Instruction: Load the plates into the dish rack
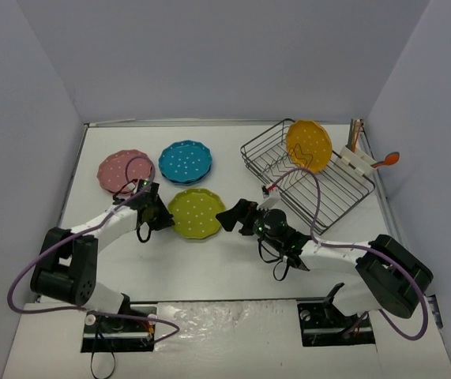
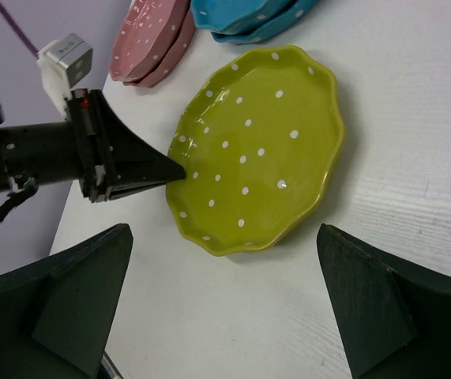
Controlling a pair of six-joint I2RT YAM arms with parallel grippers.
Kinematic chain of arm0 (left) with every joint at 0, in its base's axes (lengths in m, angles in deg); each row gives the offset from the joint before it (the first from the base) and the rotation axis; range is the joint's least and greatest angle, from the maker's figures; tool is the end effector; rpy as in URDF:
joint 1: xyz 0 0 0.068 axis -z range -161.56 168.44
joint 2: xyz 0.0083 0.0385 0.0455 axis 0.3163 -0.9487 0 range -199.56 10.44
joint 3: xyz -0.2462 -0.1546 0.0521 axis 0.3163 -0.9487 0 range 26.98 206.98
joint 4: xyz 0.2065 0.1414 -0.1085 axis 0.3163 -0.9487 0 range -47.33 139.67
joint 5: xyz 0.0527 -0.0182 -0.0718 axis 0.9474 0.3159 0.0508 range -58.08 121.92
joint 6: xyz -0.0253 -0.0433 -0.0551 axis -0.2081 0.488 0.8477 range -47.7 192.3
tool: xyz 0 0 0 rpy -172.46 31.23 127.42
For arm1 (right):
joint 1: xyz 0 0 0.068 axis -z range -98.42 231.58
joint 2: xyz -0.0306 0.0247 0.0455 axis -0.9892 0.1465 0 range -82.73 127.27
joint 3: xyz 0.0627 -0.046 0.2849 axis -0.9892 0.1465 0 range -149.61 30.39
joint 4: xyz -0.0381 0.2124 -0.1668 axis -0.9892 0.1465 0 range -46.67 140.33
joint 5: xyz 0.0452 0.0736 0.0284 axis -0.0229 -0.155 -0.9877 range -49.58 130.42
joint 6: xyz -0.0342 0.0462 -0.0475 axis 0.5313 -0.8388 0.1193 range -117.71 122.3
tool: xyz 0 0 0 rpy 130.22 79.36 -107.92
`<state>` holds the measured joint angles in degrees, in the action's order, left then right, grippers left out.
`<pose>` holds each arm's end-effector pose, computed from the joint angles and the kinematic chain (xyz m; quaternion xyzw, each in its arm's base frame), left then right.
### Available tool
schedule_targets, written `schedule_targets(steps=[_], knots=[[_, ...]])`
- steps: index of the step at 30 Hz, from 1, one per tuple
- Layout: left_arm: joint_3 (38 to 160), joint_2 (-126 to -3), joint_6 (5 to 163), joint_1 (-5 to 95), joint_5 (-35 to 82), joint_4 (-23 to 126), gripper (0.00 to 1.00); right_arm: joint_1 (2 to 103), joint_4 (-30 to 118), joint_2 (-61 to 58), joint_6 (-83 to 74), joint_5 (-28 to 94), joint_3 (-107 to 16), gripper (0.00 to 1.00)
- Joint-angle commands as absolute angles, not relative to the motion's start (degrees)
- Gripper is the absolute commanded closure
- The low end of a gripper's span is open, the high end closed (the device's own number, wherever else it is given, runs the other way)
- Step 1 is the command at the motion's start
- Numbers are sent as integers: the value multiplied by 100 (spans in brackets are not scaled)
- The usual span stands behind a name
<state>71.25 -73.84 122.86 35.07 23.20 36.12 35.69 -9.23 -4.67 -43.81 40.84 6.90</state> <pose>0.2921 -0.0971 0.1708 -0.2536 0.9128 -0.2327 0.2197 0.2056 0.2114 0.2150 0.0039 0.7194 0.4977 0.4845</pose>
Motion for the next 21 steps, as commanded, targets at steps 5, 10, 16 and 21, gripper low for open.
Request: schedule_targets(steps=[5, 10, 16, 21], knots=[[6865, -6452, 13395, 3636, 1638, 4424, 100, 3539, -1691, -193, -5165, 4351, 780, 0], [6716, -6151, 13694, 3646, 1508, 4561, 100, 3551, -1851, 122, -5303, 4228, 771, 0], [6693, -6084, 13934, 3646, 1352, 4689, 100, 3561, -2108, 549, -5557, 3953, 758, 0], [6609, -6010, 14083, 3654, 1262, 4791, 100, 3647, -2536, 1024, -5824, 3625, 774, 1]])
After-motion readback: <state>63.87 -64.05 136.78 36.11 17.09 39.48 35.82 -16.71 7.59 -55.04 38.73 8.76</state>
